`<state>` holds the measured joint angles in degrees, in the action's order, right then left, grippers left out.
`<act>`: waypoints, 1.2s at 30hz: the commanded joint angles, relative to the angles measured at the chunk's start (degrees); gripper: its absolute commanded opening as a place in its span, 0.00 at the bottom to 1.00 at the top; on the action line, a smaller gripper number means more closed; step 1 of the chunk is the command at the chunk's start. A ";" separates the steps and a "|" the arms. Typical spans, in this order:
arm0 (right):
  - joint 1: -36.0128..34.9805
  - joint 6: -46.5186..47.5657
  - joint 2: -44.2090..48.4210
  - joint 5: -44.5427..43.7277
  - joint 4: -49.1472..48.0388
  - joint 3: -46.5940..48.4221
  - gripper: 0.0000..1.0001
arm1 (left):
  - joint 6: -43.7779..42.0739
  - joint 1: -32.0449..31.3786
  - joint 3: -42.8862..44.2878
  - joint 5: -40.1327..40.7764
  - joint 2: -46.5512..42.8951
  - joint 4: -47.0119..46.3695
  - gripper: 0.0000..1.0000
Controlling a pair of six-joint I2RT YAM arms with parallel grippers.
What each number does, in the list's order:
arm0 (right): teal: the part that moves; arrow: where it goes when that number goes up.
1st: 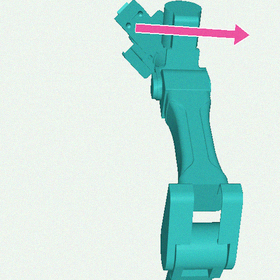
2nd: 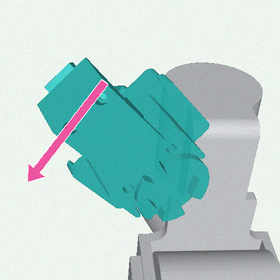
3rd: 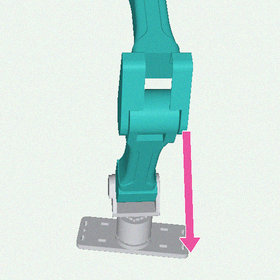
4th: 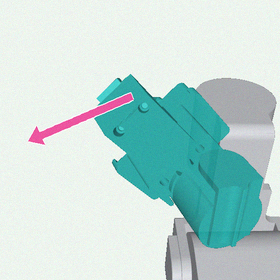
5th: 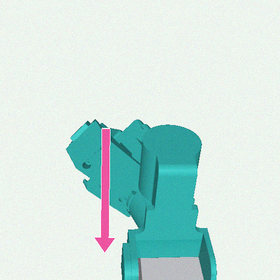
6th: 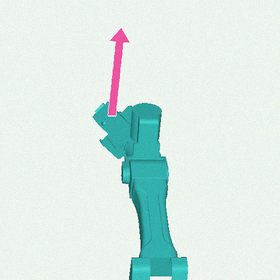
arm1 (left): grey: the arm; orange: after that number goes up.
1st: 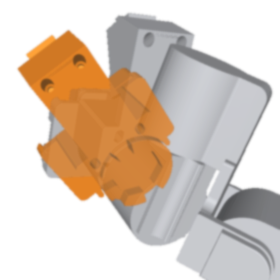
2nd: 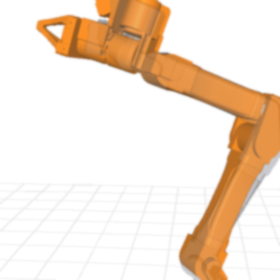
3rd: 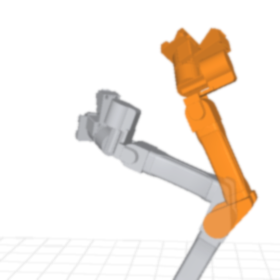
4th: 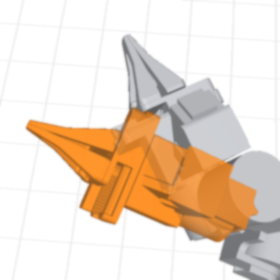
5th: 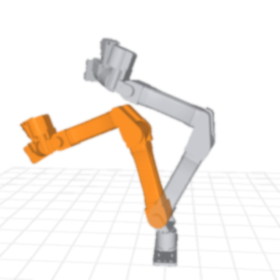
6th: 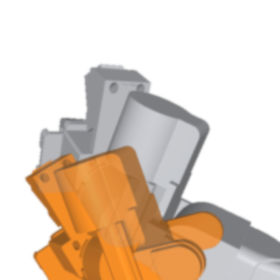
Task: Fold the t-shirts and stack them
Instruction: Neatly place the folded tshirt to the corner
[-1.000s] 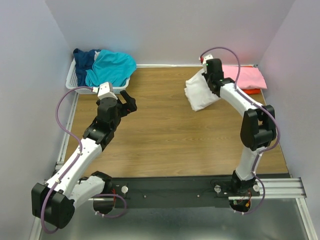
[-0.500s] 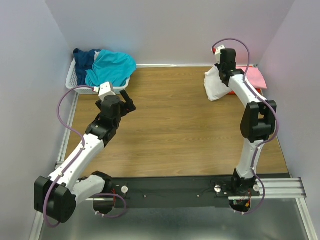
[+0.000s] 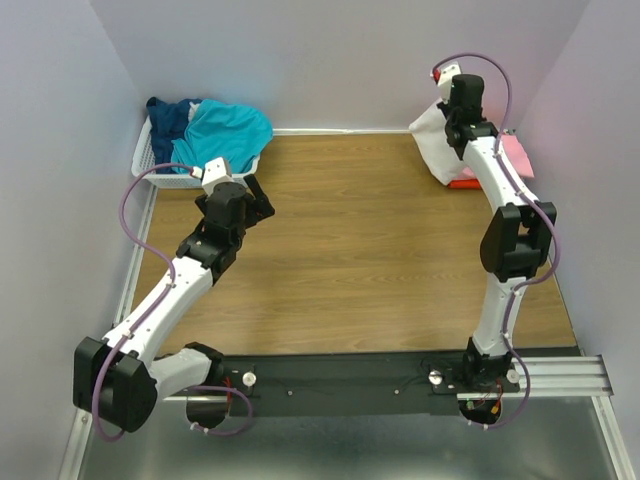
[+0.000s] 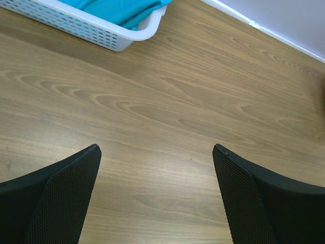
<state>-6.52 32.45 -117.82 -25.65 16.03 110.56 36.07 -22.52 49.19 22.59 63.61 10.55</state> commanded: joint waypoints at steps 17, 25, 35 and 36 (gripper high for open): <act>2.30 1.04 1.10 0.07 -1.18 6.51 0.01 | 0.75 -0.06 2.23 1.76 2.56 0.26 0.98; 5.38 -1.68 -1.88 1.65 -1.18 5.36 0.01 | 0.75 -0.06 2.75 1.84 4.59 0.44 0.98; 10.56 -6.07 -9.52 2.80 -1.27 5.80 0.01 | 0.84 -0.06 4.16 2.20 8.36 0.97 0.98; 11.35 -6.51 -9.97 2.80 -1.18 6.06 0.01 | 0.84 -0.06 4.33 2.20 9.15 1.23 0.98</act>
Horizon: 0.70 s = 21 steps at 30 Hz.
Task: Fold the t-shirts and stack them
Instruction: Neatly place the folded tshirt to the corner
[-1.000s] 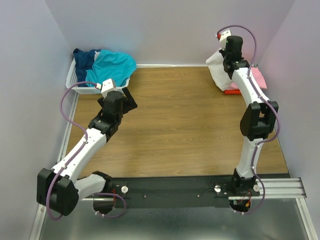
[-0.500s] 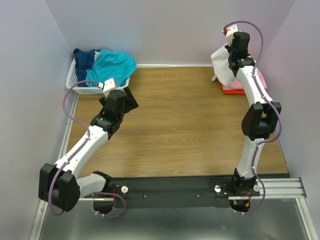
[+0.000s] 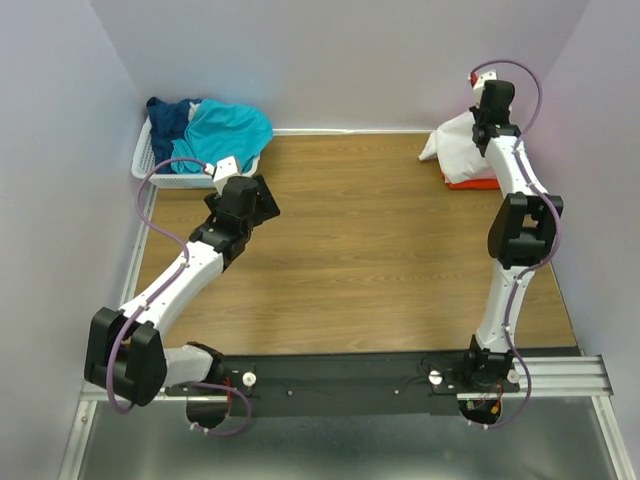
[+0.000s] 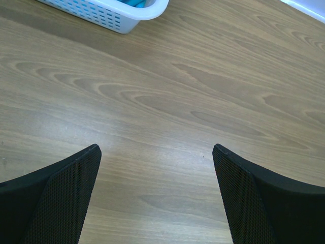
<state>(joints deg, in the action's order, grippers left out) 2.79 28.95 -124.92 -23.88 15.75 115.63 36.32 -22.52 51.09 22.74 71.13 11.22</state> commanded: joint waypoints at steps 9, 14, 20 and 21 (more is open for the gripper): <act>7.05 -8.12 -7.44 3.66 -0.89 2.66 0.03 | 0.69 -0.06 3.84 0.55 4.89 0.55 0.98; 8.20 -10.75 -9.37 3.14 -0.89 5.30 0.67 | 0.86 -0.06 3.84 0.11 5.42 0.38 0.98; 8.38 -12.86 -8.15 0.14 -0.89 6.36 1.00 | 0.69 -0.06 4.02 0.02 4.54 0.38 0.98; 8.38 -13.47 -7.36 0.15 -0.89 6.18 1.00 | 0.51 -0.06 4.02 -0.07 4.19 0.38 0.98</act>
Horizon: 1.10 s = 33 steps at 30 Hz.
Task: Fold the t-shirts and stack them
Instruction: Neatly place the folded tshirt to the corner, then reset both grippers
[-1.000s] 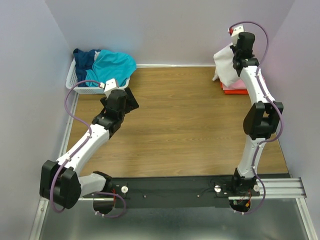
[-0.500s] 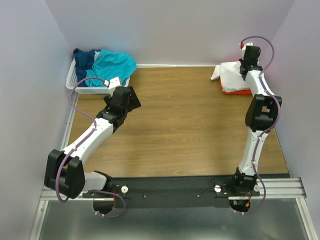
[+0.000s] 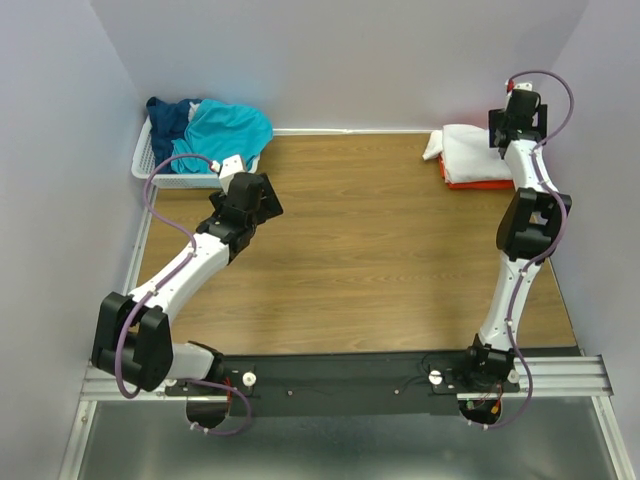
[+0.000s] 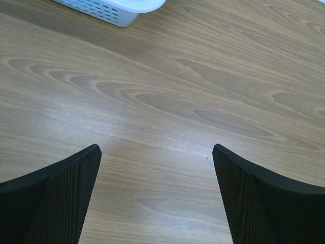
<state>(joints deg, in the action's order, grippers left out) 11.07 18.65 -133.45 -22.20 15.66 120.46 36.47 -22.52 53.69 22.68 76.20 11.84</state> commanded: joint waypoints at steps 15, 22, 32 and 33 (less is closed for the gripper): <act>0.00 -28.40 27.96 18.40 -0.81 -20.34 1.00 | -0.34 -0.06 -2.10 -0.79 -12.47 -3.04 0.98; 0.09 -37.72 38.77 29.04 -1.33 -32.47 1.00 | -0.87 -0.06 -2.01 -0.18 -18.45 -3.13 0.98; 0.00 -38.00 54.17 27.29 -10.04 -51.73 1.00 | -1.58 -0.06 -2.72 2.64 -23.73 -3.93 0.98; 0.00 -37.99 54.34 26.95 -10.04 -51.91 1.00 | -1.40 -0.06 -2.63 2.64 -23.65 -3.93 0.98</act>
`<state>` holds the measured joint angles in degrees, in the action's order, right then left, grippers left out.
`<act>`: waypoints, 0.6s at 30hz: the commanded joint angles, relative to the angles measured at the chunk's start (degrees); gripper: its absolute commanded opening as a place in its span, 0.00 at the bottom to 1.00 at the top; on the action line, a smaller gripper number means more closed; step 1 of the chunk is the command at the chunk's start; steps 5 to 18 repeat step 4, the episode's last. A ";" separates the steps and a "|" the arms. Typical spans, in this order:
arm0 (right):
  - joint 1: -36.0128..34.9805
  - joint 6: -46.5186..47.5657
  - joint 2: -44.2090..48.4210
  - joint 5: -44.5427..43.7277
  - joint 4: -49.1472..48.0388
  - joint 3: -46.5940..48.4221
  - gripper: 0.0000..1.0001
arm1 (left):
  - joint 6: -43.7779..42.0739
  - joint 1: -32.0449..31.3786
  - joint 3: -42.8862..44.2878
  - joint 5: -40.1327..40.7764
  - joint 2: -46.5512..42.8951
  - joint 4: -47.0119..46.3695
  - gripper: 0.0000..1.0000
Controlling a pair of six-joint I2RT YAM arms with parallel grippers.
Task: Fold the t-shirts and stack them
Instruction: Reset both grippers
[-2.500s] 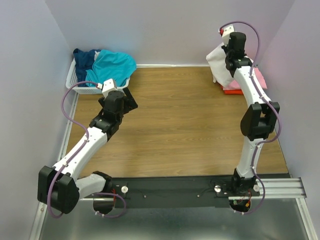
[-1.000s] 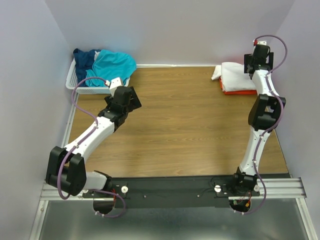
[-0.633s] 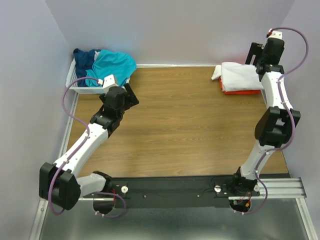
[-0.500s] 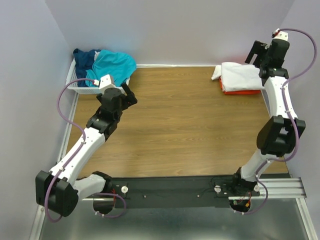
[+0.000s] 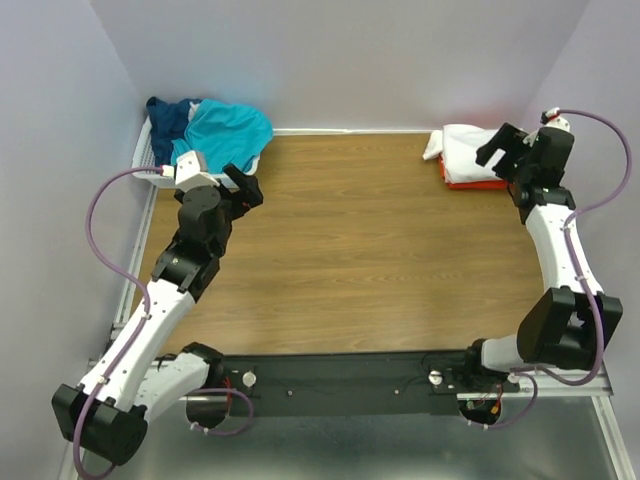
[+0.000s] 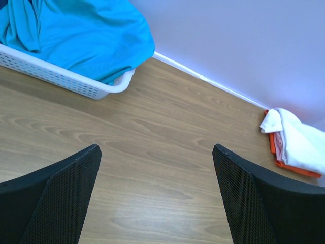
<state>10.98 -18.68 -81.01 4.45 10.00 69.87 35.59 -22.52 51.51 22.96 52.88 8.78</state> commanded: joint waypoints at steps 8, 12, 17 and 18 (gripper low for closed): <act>0.09 -1.01 2.09 -0.23 -4.64 -1.40 1.00 | -0.53 -0.06 -0.09 2.35 -0.15 -0.60 0.99; 0.09 -1.01 2.09 -0.23 -4.64 -1.40 1.00 | -0.53 -0.06 -0.09 2.35 -0.15 -0.60 0.99; 0.09 -1.01 2.09 -0.23 -4.64 -1.40 1.00 | -0.53 -0.06 -0.09 2.35 -0.15 -0.60 0.99; 0.09 -1.01 2.09 -0.23 -4.64 -1.40 1.00 | -0.53 -0.06 -0.09 2.35 -0.15 -0.60 0.99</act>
